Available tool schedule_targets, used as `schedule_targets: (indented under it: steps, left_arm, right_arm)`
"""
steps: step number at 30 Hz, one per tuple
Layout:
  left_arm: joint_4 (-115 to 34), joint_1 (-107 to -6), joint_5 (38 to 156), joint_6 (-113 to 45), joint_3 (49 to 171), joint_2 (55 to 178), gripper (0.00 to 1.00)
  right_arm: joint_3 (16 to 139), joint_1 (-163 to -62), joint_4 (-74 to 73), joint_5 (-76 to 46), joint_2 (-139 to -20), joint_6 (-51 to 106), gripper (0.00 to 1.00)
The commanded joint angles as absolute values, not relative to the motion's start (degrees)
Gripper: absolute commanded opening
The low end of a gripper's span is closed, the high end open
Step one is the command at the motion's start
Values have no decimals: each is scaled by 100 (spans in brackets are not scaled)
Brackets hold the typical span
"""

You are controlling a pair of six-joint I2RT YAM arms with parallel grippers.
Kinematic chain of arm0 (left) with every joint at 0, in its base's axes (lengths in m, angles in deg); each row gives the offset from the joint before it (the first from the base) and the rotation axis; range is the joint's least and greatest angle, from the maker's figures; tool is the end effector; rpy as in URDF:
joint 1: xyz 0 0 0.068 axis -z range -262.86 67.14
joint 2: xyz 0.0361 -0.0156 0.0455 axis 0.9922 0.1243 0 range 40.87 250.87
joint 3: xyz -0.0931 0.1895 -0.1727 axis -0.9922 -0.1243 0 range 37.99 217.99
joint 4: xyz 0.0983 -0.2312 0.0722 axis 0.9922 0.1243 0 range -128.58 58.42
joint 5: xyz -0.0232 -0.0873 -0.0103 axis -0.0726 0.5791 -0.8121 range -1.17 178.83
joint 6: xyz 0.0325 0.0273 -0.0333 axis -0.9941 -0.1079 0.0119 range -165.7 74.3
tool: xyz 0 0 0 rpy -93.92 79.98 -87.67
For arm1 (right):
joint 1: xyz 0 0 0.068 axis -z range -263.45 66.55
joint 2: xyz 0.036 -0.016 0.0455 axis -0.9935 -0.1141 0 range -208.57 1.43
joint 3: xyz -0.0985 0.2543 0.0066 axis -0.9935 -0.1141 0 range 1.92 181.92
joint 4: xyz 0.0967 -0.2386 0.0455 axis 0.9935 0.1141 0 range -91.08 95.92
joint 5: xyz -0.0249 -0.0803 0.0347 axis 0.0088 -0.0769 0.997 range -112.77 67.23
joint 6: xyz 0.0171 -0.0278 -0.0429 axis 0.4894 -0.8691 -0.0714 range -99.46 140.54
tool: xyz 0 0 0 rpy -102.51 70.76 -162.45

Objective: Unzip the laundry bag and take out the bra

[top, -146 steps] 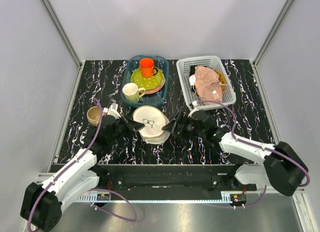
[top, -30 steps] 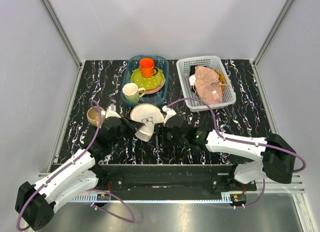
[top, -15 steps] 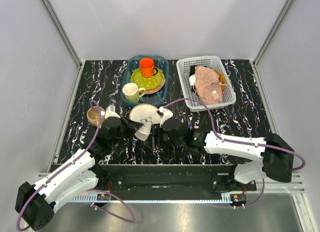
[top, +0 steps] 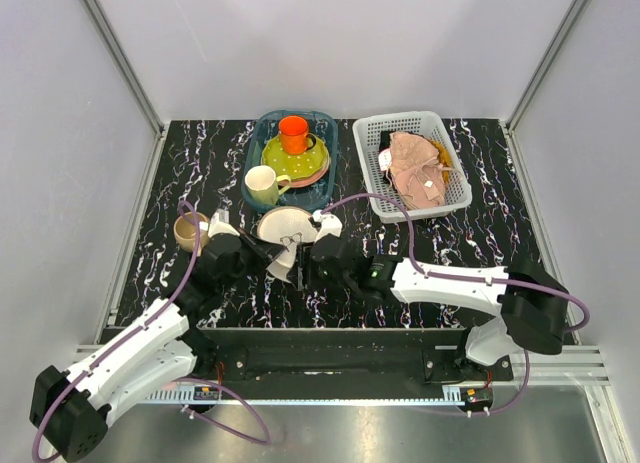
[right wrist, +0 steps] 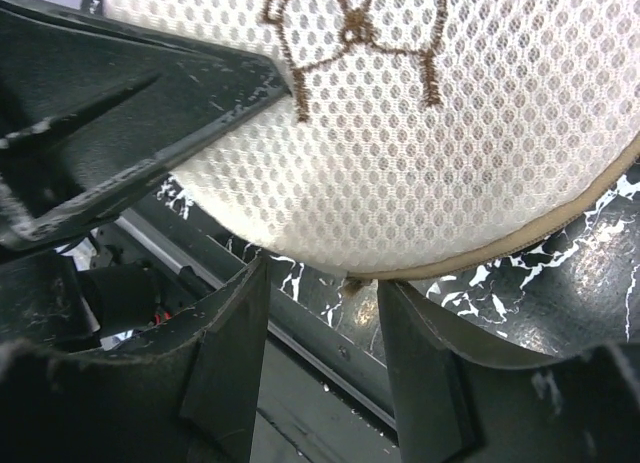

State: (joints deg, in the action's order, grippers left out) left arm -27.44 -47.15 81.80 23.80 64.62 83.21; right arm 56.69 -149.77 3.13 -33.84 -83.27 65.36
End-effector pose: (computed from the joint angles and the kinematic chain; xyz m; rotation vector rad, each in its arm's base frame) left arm 0.1442 -0.0983 0.2333 -0.7166 2.0745 -0.9891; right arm 0.1379 0.2977 0.2449 -0.3123 2.2777 0.8779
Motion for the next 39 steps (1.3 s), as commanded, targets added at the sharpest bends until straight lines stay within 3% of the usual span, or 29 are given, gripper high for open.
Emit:
schedule_targets:
  steps: [1,14,17,22,39]
  left_arm:
    - [-2935,-4691,8048,2391,6699,8191,0]
    - [-2944,-4700,8057,2383,6690,8182,0]
    - [-2927,-4700,8057,2382,6682,8174,0]
    - [-2856,-4700,7996,2330,6717,8156,0]
    - [-2795,-4700,7978,2110,6936,8288,0]
  right_arm:
    - [5932,-15024,270,-3770,-8478,6493,56]
    - [5844,-15015,305,-3946,-8373,6510,37]
    - [5782,-15016,357,-4025,-8303,6501,27]
    - [5572,-15015,498,-4254,-8022,6458,0]
    - [4763,-14963,1096,-4693,-7090,6264,0]
